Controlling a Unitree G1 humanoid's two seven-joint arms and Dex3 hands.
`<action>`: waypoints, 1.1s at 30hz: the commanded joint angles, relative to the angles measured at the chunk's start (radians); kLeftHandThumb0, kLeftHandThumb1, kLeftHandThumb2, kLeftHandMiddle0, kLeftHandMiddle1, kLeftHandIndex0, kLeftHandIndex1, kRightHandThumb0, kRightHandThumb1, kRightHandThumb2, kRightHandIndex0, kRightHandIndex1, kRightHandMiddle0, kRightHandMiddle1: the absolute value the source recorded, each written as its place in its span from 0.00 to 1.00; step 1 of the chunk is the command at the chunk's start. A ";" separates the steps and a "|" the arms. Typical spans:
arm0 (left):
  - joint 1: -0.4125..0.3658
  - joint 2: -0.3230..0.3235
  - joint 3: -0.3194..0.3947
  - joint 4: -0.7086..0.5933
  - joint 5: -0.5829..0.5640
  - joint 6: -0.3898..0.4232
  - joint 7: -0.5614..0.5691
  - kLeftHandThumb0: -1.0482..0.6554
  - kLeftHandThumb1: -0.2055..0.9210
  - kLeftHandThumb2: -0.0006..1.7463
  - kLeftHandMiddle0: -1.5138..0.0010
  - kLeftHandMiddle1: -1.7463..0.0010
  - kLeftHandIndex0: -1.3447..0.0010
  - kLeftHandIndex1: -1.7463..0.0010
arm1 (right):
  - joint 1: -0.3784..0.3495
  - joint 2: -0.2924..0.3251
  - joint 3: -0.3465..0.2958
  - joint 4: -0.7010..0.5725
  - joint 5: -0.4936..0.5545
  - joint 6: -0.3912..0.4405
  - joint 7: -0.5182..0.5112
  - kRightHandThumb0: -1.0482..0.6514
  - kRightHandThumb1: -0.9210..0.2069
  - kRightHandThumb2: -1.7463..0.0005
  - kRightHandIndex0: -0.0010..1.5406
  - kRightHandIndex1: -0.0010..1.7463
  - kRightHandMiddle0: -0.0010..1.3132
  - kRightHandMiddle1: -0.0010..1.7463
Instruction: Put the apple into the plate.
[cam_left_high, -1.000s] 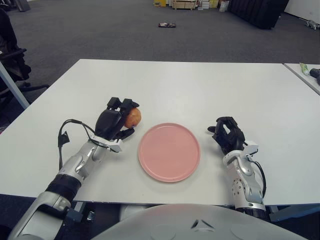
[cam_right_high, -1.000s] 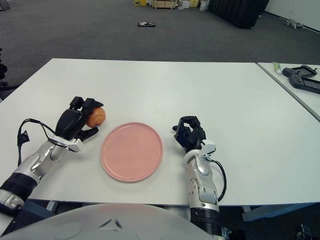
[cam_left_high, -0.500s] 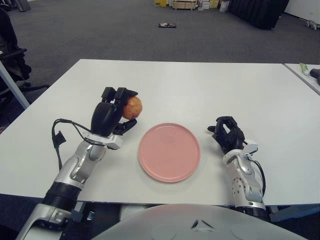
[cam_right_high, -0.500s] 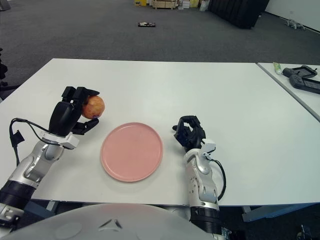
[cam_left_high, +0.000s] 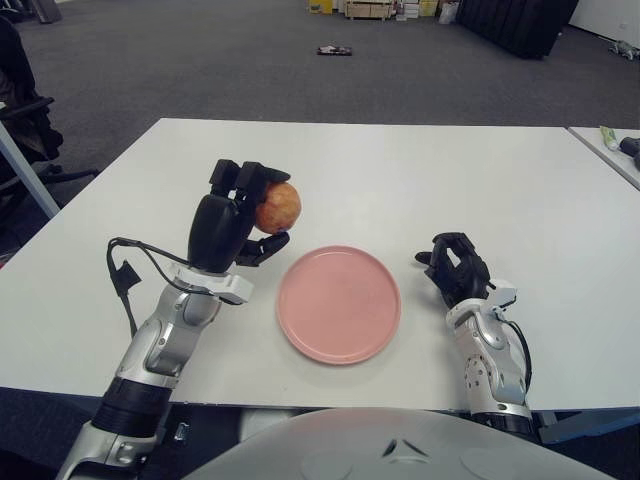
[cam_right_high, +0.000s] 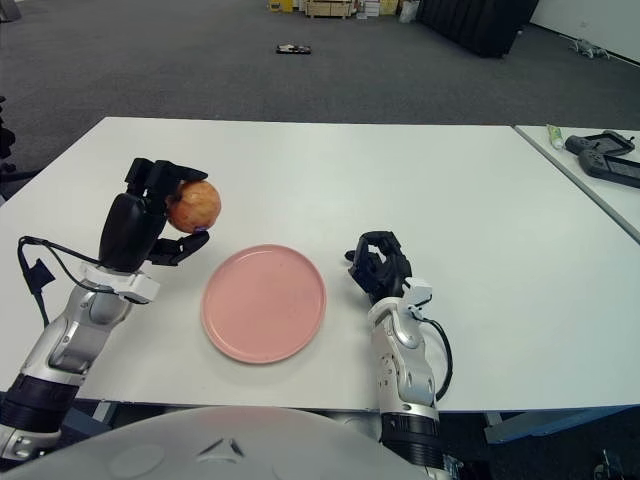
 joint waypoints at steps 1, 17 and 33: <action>-0.005 -0.008 -0.019 -0.020 0.033 -0.030 -0.007 0.32 0.40 0.80 0.15 0.00 0.50 0.00 | 0.003 0.018 -0.006 0.031 0.000 0.019 -0.004 0.61 0.35 0.41 0.32 0.90 0.25 1.00; -0.088 -0.010 -0.154 0.066 0.084 -0.108 -0.148 0.32 0.41 0.80 0.16 0.00 0.51 0.00 | 0.002 0.022 -0.001 0.032 -0.008 0.025 -0.019 0.61 0.34 0.42 0.30 0.92 0.25 1.00; -0.208 -0.048 -0.325 0.390 0.192 -0.202 -0.149 0.32 0.39 0.81 0.19 0.00 0.50 0.00 | 0.005 0.026 -0.005 0.039 -0.008 0.000 -0.022 0.61 0.33 0.44 0.31 0.88 0.24 1.00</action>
